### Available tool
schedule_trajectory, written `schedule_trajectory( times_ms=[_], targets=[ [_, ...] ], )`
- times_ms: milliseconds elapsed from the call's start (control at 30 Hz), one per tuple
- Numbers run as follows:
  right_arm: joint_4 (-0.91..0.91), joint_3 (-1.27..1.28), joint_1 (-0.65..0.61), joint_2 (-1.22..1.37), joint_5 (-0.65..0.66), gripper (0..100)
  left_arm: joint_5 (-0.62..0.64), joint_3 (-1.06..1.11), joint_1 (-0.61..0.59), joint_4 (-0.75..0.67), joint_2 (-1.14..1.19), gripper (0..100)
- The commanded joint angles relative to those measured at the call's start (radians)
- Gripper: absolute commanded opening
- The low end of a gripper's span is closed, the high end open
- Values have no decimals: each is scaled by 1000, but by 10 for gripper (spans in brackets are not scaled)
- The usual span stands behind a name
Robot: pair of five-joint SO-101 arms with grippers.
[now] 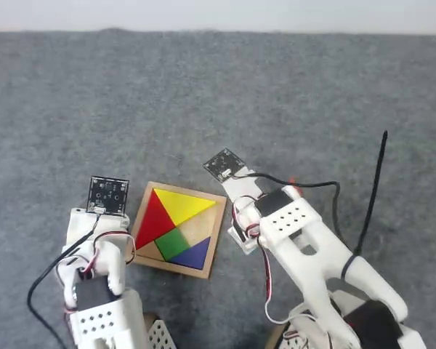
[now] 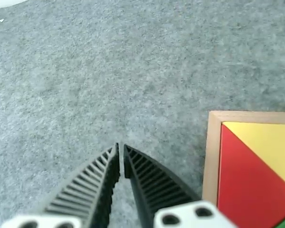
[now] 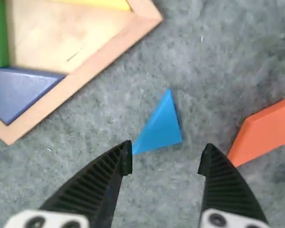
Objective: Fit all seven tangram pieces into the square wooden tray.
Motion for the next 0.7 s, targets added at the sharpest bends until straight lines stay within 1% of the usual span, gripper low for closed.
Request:
schedule_trajectory(
  times_ms=[0,233,333,433,567,600,667],
  targets=[
    [-18,0,-8,-45,-12,246,-12,-12,8,2,-17,16],
    [-71,51,-18,-45,-11,244,-12,-12,8,2,-17,16],
    [-54,54,-53,-45,44,244,-12,-12,6,2,-17,16],
    [-59,63,-65,-45,106,194,-12,-12,6,2,-17,16],
    [-102,83,-61,-44,127,102,-12,-12,6,2,-17,16],
    [-110,89,-61,-44,150,92,-12,-12,5,2,-17,16],
    [-114,100,-59,-44,245,91,-12,-12,5,2,-17,16]
  ],
)
